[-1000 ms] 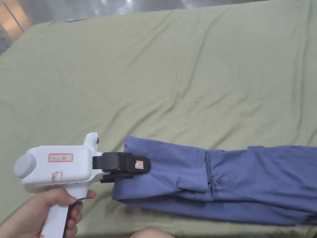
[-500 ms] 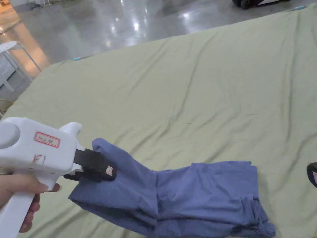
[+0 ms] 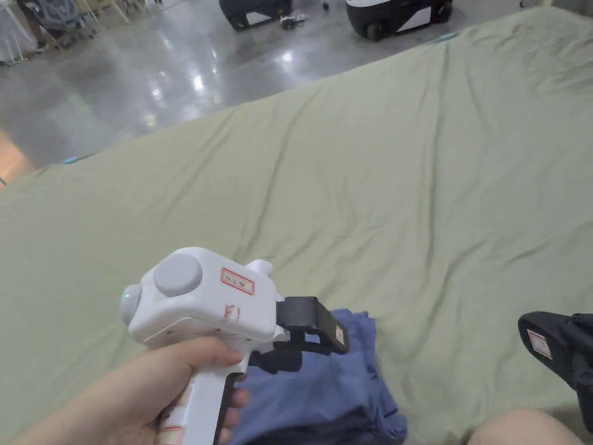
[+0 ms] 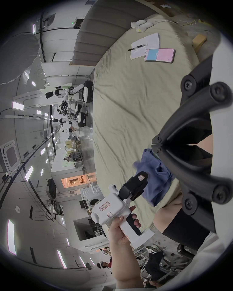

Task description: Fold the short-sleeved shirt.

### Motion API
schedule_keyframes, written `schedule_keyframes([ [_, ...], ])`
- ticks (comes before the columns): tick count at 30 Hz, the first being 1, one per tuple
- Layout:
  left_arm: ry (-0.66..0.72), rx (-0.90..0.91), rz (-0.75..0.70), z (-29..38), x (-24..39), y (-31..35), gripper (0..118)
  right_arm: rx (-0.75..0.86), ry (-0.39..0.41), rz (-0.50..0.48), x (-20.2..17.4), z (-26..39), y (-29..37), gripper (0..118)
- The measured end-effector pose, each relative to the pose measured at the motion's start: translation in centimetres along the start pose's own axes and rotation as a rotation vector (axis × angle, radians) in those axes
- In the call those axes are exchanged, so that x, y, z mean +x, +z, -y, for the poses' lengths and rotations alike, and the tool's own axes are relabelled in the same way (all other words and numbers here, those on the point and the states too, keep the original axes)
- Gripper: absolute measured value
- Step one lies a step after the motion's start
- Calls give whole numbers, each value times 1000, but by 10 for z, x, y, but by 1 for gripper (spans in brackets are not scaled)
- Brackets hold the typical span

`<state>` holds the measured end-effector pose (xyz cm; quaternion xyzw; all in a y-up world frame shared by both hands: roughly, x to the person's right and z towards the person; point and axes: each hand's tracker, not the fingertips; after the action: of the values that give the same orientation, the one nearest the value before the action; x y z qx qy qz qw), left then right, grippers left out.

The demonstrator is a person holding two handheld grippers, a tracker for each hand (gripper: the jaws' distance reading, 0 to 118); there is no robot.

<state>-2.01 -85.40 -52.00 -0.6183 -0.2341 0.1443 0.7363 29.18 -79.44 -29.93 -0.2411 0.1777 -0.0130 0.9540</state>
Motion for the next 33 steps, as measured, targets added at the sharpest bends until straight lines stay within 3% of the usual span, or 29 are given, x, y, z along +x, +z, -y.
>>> schedule_keyframes([
  [3,-45,49,8,1,-9,23,75,6,-11,-4,10,4,7,0],
  [5,-81,74,-102,8,-17,32,70,11,-13,-13,11,5,7,0],
  [6,-98,90,-161,12,-22,29,52,12,-14,-22,10,5,4,0],
  [8,-73,88,-251,19,-26,11,5,13,-8,-38,7,5,0,0],
  [9,-61,74,-207,23,-27,0,0,12,0,-43,5,5,-2,0],
  [11,-123,18,-94,31,-19,-26,0,7,13,-42,5,7,-4,0],
  [15,-227,21,-147,40,11,-70,0,-6,15,-27,1,8,-3,0],
  [19,-209,29,-133,35,16,-88,0,-29,29,-20,-8,9,-5,0],
  [22,-196,30,-68,40,24,-75,0,-48,33,-29,-18,8,-12,0],
  [26,-184,153,154,44,8,-13,0,-83,56,-67,-38,3,-34,0],
  [29,-215,243,203,54,-24,37,0,-127,49,-131,-56,-2,-67,0],
  [33,-142,300,195,71,-86,78,0,-240,-22,-199,-74,3,-145,0],
])
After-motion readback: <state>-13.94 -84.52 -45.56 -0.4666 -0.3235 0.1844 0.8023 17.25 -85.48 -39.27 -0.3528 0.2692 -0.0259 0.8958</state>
